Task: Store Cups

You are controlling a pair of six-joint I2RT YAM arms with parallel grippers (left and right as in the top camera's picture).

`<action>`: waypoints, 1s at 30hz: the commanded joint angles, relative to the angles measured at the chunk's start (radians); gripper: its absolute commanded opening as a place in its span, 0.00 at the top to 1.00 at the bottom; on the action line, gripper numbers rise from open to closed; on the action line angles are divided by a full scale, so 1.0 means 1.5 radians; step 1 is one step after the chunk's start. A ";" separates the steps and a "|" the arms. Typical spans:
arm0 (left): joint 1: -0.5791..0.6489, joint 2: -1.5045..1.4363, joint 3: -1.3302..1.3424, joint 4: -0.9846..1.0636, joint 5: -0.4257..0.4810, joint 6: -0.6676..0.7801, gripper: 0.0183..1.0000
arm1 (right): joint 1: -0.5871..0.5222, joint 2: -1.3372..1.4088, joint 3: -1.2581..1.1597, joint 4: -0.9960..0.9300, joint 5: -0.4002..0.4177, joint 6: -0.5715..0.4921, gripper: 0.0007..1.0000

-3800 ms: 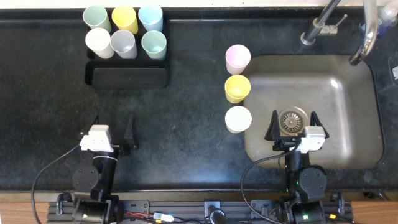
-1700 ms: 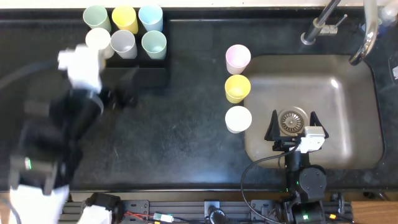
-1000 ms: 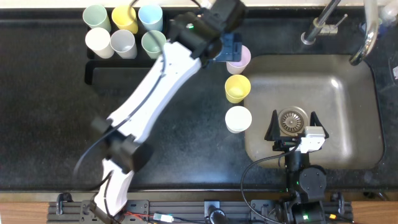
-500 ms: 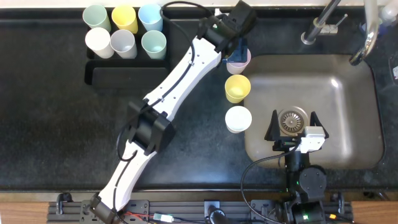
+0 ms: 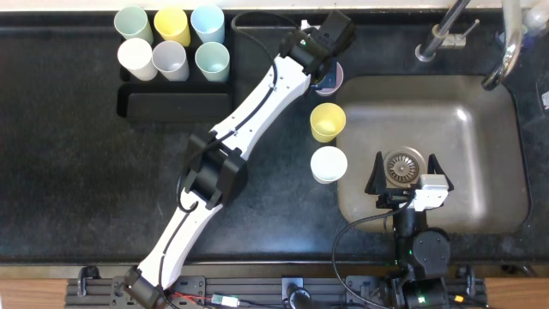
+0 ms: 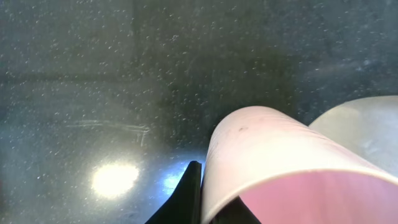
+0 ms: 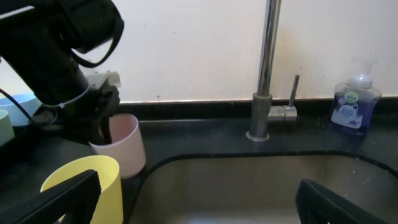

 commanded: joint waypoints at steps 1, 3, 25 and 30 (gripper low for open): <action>-0.004 -0.077 0.019 -0.014 -0.017 0.046 0.98 | -0.001 -0.007 -0.009 0.005 0.006 0.003 0.00; 0.008 -0.163 0.018 -0.054 -0.057 0.065 0.98 | -0.001 -0.007 -0.009 0.005 0.006 0.003 0.00; 0.603 -0.763 -0.706 0.110 0.110 0.363 0.98 | -0.001 -0.007 -0.009 0.005 0.006 0.003 0.00; 0.633 -0.743 -0.828 0.203 0.134 0.401 0.98 | -0.001 -0.007 -0.009 0.005 0.006 0.003 0.00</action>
